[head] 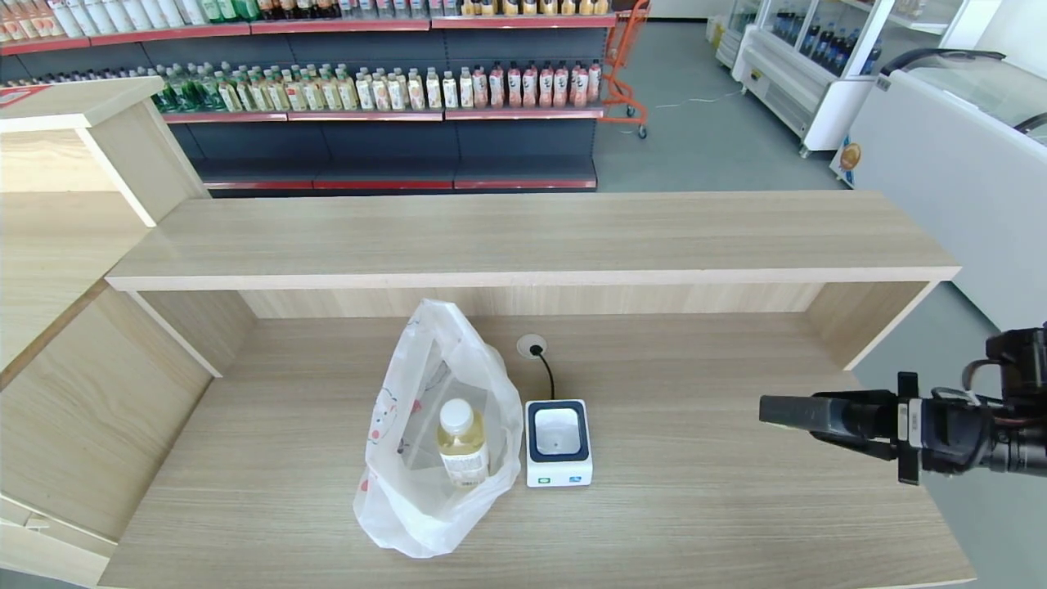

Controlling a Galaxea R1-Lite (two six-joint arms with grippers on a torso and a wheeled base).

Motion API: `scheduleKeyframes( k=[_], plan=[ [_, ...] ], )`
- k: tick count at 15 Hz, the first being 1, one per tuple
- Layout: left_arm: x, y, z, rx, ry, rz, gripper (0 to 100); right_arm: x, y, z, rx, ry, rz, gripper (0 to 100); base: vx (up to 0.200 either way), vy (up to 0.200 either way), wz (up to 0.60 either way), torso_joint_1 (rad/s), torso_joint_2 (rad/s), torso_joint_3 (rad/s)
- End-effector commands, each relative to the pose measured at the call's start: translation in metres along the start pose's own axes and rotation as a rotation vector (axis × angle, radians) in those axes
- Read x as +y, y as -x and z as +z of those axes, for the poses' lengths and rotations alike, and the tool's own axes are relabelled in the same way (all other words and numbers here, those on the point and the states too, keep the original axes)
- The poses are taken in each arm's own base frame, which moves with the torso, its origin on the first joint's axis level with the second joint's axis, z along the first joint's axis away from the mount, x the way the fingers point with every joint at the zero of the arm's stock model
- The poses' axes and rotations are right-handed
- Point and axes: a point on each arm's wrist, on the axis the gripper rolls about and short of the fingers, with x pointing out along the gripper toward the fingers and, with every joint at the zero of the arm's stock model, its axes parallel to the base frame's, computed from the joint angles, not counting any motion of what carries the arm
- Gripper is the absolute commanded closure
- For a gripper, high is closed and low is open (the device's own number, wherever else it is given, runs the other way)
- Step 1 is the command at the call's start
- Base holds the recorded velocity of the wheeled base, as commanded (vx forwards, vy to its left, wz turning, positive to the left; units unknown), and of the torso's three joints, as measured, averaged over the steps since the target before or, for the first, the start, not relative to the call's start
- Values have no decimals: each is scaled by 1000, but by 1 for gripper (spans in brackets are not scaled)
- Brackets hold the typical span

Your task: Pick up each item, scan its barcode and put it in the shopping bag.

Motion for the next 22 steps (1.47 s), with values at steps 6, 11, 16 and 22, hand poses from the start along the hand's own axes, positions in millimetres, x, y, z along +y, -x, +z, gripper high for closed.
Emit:
scheduleKeyframes(
  k=[6, 11, 16, 22],
  plan=[
    [0, 0, 0, -1, 0, 0, 0, -16, 5, 74, -318, 756, -104, 100, 0, 0, 0, 0, 0, 0],
    [0, 0, 0, -1, 0, 0, 0, -13, -5, 88, -387, 965, -127, 100, 0, 0, 0, 0, 0, 0],
    [0, 0, 0, -1, 0, 0, 0, 3, -49, 133, -715, 1229, -201, 100, 0, 0, 0, 0, 0, 0],
    [0, 0, 0, -1, 0, 0, 0, 3, -42, 156, -788, 1295, -262, 100, 0, 0, 0, 0, 0, 0]
  ],
)
